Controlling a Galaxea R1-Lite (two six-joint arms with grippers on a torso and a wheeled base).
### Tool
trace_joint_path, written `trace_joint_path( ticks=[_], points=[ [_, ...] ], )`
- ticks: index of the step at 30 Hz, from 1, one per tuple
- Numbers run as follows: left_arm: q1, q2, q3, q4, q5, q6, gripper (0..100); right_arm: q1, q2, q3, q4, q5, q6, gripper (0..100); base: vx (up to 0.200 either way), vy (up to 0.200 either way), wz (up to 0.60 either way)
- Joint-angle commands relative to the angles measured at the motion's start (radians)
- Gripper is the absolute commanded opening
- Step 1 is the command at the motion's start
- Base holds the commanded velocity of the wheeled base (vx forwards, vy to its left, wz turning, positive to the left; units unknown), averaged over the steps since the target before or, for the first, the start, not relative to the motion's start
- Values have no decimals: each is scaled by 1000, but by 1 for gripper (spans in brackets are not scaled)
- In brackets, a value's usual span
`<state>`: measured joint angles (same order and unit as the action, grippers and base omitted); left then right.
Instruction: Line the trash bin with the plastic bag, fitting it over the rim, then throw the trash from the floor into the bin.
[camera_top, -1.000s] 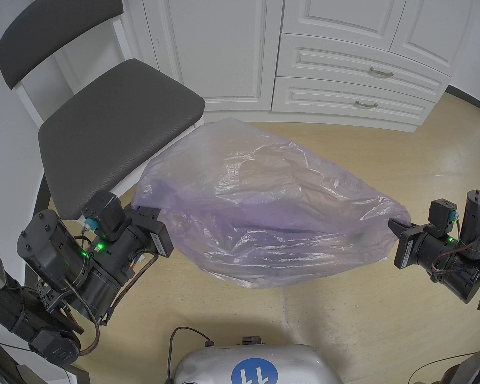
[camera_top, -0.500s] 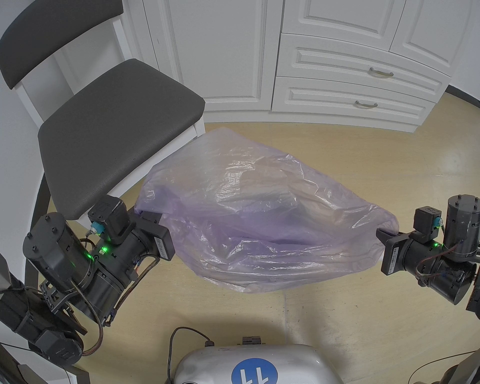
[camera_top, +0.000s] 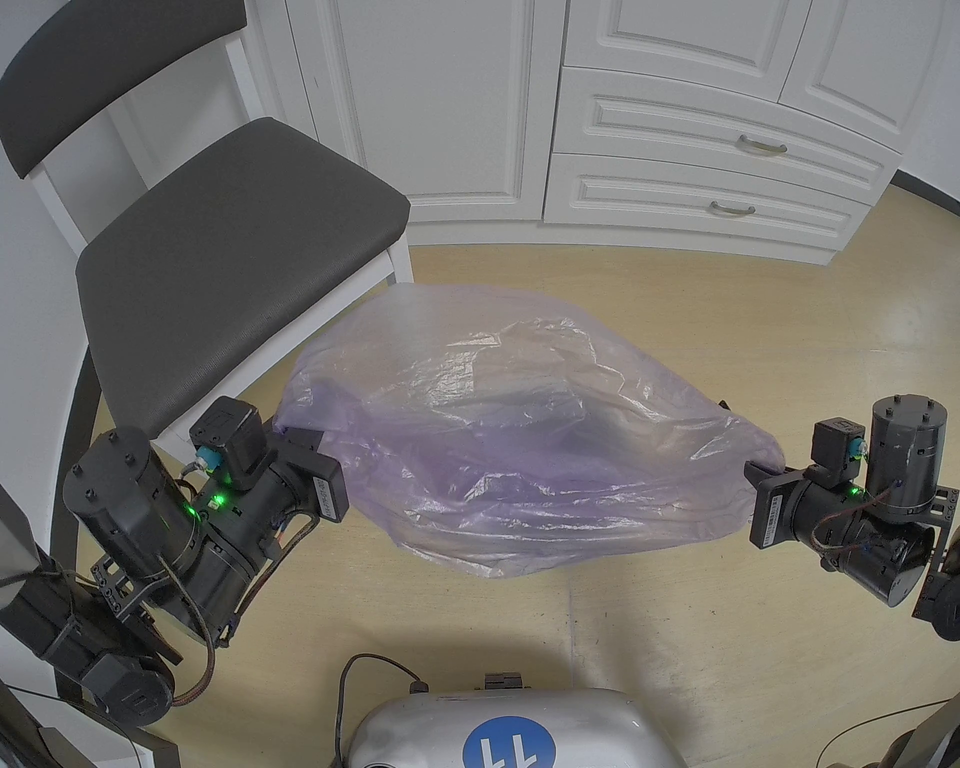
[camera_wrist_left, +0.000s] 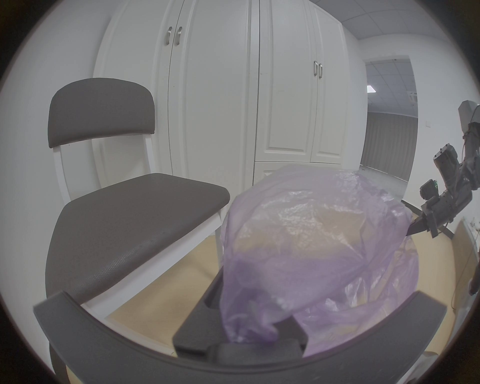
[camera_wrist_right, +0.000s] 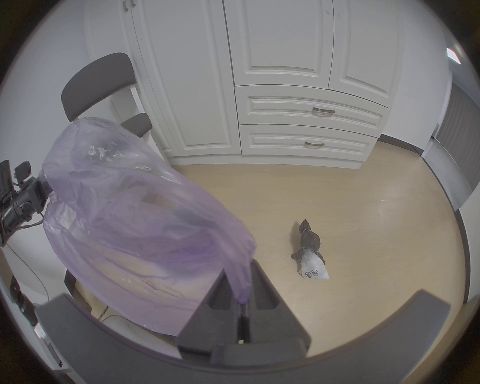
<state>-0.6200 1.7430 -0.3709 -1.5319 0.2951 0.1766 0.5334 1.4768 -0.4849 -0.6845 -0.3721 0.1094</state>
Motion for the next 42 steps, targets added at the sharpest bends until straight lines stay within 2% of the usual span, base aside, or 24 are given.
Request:
trace_joint_path(
  ticks=[1, 4, 8, 10, 22, 36, 42],
  points=[
    [28, 7, 0, -1, -7, 3, 0, -32, 8, 6, -1, -1, -5, 0, 0, 0, 0],
    [43, 7, 6, -1, -22, -5, 0, -43, 8, 5, -1, 2, -7, 0, 0, 0, 0],
    [92, 9, 29, -1, -131, -25, 0, -47, 11, 6, -1, 2, -7, 0, 0, 0, 0],
    [109, 7, 32, -1, -162, -26, 0, -53, 11, 6, -1, 2, -8, 0, 0, 0, 0],
    [123, 6, 26, -1, -160, -25, 0, -95, 14, 14, -1, 2, -43, 0, 0, 0, 0],
    [128, 6, 21, -1, -160, -25, 0, -102, 10, 12, -3, 2, -45, 0, 0, 0, 0],
    [102, 7, 29, -2, -162, -17, 0, -90, 14, 9, -21, 7, -42, 0, 0, 0, 0]
  ],
)
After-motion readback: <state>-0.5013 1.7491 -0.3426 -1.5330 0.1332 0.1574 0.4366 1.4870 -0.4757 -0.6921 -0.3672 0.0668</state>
